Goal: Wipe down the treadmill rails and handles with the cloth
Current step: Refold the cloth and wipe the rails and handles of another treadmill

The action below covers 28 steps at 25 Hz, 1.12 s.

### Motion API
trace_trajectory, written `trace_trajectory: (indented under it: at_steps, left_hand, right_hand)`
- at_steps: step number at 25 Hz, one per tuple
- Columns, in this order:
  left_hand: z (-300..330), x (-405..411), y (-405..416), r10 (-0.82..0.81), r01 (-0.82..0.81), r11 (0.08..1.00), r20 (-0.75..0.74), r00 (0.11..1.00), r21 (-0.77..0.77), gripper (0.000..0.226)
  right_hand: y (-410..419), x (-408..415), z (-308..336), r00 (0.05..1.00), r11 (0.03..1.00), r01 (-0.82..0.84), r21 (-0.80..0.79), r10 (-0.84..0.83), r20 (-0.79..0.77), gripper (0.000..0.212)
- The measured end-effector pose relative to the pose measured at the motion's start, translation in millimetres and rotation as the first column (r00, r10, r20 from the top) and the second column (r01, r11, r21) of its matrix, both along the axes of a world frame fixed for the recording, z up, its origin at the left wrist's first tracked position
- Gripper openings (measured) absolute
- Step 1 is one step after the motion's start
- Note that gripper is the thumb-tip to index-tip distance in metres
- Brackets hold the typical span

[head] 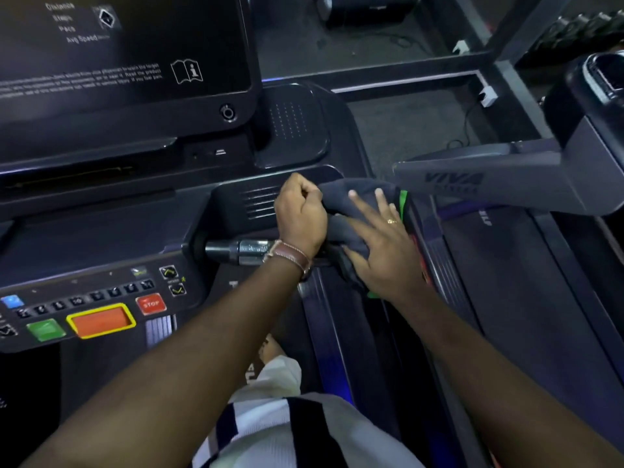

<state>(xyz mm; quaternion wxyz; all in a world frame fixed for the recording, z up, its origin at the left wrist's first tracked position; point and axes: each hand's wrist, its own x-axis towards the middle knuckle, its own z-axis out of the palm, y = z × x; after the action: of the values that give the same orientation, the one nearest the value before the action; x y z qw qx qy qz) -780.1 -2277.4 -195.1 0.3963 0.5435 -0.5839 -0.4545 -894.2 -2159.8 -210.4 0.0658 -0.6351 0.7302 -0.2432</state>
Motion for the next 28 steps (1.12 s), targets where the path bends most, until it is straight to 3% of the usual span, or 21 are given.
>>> trace_trajectory:
  at_steps: [4,5,6,8,11,13,15,16,18,19,22,23,25,26,28]
  left_hand:
    - [10,17,-14,-0.048,0.092,0.942,-0.142,0.989,0.324,0.019]
    - [14,26,-15,-0.143,0.172,0.93,-0.111,0.983,0.325,0.023]
    - [18,35,-17,-0.283,0.267,0.922,0.019,0.959,0.28,0.024]
    - [26,58,-19,-0.478,0.438,0.878,0.382,0.791,0.191,0.022]
    - [42,90,-25,-0.524,0.583,0.781,0.745,0.413,0.227,0.021]
    - [52,108,-26,-0.497,0.604,0.738,0.848,0.185,0.301,0.023]
    - [58,116,-24,-0.522,0.641,0.678,0.85,0.075,0.359,0.022]
    - [60,118,-23,-0.53,0.652,0.657,0.847,0.044,0.377,0.02]
    - [63,120,-19,-0.532,0.661,0.638,0.847,0.007,0.395,0.012]
    - [64,119,-18,-0.524,0.666,0.632,0.852,-0.011,0.397,0.009]
    - [63,119,-14,-0.468,0.657,0.639,0.88,-0.083,0.401,0.02]
    - [64,119,-14,-0.466,0.654,0.642,0.881,-0.08,0.4,0.023]
    - [65,121,-14,-0.461,0.666,0.643,0.886,-0.058,0.378,0.02]
    - [68,123,-14,-0.446,0.674,0.645,0.893,-0.05,0.36,0.017]
    - [78,126,-16,-0.39,0.664,0.676,0.92,-0.044,0.318,0.021]
  right_hand:
    - [31,29,5,0.947,0.973,-0.232,-0.004,0.224,-0.23,0.06]
    - [26,38,4,0.912,0.956,-0.282,0.078,0.293,-0.289,0.071]
    - [17,47,5,0.883,0.941,-0.287,0.178,0.332,-0.332,0.083]
    - [-6,64,8,0.89,0.929,-0.2,0.312,0.305,-0.338,0.093]
    - [-52,59,33,0.955,0.832,-0.109,0.544,0.24,-0.174,0.081]
    - [-70,50,43,0.978,0.73,-0.134,0.67,0.208,-0.031,0.081]
    - [-58,58,35,0.986,0.771,-0.084,0.631,0.155,-0.059,0.072]
    - [-42,70,28,0.979,0.851,-0.029,0.524,0.13,-0.157,0.07]
    - [-28,83,17,0.95,0.901,0.016,0.434,0.122,-0.289,0.071]
    - [-36,79,18,0.952,0.879,0.014,0.477,0.134,-0.276,0.067]
    - [-68,67,44,0.996,0.746,-0.037,0.665,0.084,-0.04,0.061]
    - [-63,70,41,0.996,0.765,-0.035,0.643,0.083,-0.043,0.063]
    - [-45,84,31,0.973,0.877,0.027,0.48,0.088,-0.215,0.07]
    - [-45,87,30,0.969,0.881,0.009,0.473,0.108,-0.221,0.074]
    - [-72,80,44,0.988,0.754,-0.071,0.653,0.145,-0.06,0.082]
